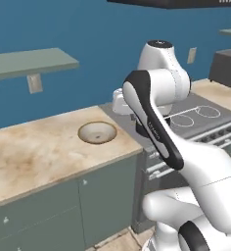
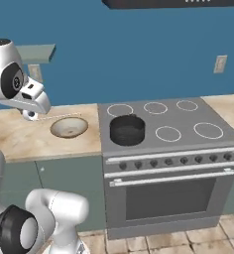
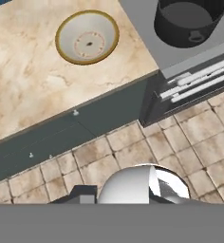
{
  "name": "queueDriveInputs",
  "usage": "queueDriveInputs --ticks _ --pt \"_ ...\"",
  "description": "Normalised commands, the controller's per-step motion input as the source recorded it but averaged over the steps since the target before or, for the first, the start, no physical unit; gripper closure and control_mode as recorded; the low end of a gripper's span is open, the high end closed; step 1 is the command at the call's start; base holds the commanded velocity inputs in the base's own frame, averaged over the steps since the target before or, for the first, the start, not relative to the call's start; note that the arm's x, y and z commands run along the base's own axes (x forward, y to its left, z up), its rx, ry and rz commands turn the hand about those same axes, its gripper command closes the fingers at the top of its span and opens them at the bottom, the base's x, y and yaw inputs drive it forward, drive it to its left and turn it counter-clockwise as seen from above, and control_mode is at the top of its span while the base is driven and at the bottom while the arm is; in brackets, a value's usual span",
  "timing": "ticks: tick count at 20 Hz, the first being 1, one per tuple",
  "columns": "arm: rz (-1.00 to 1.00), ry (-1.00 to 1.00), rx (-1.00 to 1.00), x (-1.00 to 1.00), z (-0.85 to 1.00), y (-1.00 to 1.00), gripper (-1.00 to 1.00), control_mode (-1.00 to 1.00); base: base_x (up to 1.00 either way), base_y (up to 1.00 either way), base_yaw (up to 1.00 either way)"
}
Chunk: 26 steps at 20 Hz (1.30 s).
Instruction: Open the cabinet and move the ladle to the pot. Then close the cabinet.
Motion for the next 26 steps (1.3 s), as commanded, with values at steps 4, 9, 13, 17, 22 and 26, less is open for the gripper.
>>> queueDriveInputs --ticks 4,9,13,17,22,26 --pt "0.00 0.00 0.00 0.00 0.00 0.00 1.00 1.00 0.83 -1.00 0.31" --pt "0.00 0.00 0.00 0.00 0.00 0.00 1.00 1.00 0.83 -1.00 0.31" --pt "0.00 0.00 0.00 0.00 0.00 0.00 1.00 1.00 0.80 -1.00 0.32" --pt "0.00 0.00 0.00 0.00 0.00 0.00 1.00 1.00 0.76 -0.99 0.32" --pt "0.09 0.04 0.05 0.20 -0.09 -0.10 1.00 -1.00 0.35 -0.45 0.17" --pt "0.10 0.14 0.05 0.70 -0.26 0.04 1.00 -1.00 0.00 0.00 0.00"
